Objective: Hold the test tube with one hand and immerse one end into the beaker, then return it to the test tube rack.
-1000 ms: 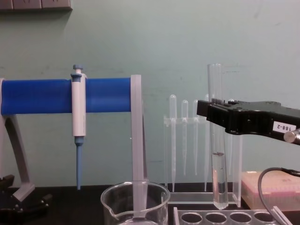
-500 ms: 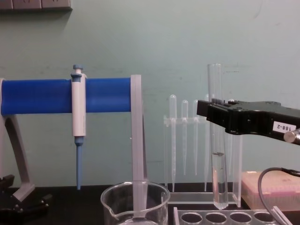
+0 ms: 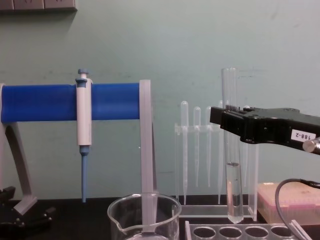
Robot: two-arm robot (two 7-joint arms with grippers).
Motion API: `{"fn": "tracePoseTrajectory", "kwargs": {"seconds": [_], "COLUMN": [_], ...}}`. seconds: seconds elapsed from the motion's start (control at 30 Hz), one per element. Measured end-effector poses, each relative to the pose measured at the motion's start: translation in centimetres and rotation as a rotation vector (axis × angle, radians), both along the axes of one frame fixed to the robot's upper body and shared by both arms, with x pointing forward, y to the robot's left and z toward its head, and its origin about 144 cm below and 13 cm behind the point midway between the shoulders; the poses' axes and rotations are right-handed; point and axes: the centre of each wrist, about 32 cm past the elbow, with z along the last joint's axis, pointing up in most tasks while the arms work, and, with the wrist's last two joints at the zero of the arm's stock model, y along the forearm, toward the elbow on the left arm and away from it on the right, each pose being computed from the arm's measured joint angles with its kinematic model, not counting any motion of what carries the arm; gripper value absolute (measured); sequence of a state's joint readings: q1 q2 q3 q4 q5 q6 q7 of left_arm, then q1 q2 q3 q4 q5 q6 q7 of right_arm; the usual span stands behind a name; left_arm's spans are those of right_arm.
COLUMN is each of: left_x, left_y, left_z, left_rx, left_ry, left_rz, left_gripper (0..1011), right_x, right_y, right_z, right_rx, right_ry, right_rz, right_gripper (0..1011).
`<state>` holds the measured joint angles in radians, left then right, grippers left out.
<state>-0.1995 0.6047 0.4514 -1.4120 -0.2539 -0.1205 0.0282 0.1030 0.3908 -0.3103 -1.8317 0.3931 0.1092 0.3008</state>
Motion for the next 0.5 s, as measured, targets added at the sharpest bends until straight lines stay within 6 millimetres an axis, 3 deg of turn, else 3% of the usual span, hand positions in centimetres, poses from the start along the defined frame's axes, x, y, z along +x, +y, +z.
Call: {"fn": "tracePoseTrajectory", "kwargs": {"seconds": [0.5], "left_x": [0.00], "left_y": [0.00], "left_z": [0.00], "left_rx": [0.000], "left_ry": [0.000], "left_rz": [0.000], "left_gripper": [1000], "right_x": [0.00], "right_y": [0.00], "right_z": [0.00], "right_rx": [0.000], "right_ry": [0.000], "right_rz": [0.000], "right_gripper": [233]}}
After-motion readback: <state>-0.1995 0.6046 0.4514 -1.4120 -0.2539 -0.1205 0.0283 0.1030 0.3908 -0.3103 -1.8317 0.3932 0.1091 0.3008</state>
